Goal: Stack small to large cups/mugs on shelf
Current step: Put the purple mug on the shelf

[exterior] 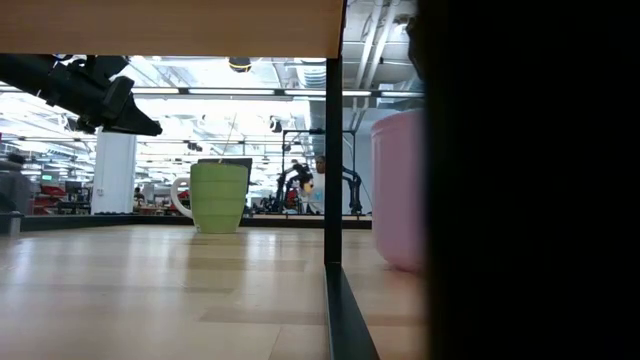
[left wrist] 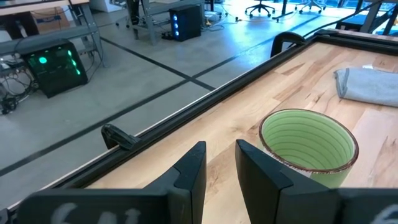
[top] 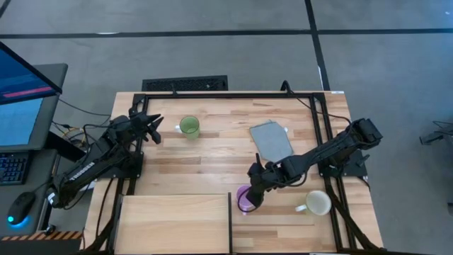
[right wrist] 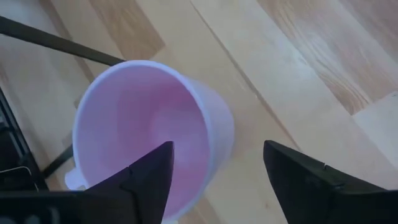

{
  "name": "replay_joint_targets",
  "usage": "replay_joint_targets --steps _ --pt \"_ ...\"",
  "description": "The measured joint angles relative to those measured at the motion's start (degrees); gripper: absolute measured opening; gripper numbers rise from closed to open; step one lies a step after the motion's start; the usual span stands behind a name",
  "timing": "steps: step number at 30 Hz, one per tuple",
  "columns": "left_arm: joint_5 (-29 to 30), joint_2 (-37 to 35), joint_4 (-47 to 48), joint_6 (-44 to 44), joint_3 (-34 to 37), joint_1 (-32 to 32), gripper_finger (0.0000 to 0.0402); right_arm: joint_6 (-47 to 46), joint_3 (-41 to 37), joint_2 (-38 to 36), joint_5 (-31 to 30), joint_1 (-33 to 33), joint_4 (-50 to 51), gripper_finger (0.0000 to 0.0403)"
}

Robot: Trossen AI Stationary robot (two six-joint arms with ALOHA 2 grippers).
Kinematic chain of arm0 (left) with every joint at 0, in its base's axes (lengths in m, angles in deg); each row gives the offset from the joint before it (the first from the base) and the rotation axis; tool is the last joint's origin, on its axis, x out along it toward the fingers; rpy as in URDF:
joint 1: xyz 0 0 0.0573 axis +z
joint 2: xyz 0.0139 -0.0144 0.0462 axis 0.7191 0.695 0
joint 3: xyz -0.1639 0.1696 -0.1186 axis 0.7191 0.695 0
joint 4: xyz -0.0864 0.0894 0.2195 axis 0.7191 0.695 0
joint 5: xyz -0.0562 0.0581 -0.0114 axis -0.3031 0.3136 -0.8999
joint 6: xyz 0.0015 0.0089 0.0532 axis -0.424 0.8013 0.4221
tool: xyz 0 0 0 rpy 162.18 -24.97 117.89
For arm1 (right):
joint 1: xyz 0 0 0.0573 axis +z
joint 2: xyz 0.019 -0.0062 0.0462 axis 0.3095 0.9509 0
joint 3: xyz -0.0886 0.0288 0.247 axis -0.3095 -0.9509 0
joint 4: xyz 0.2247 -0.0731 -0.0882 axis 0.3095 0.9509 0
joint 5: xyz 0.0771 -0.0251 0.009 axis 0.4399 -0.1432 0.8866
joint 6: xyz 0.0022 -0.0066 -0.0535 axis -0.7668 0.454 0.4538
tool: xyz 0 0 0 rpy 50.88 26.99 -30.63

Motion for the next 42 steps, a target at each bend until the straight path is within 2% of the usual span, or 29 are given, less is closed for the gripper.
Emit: replay_joint_targets --steps 5,20,42 --pt "0.0 0.0 0.0 0.1 0.0 0.0 0.0078 0.0 0.0 0.0 0.0 0.0 0.0 0.0235" --pt "0.0 0.0 0.0 0.1 0.0 0.0 0.0078 1.2 0.0 0.0 0.0 -0.3 0.0 0.0108" --pt "0.0 0.0 0.0 0.1 0.0 0.0 0.0078 3.8 0.0 0.0 0.0 -0.3 0.0 0.0023"
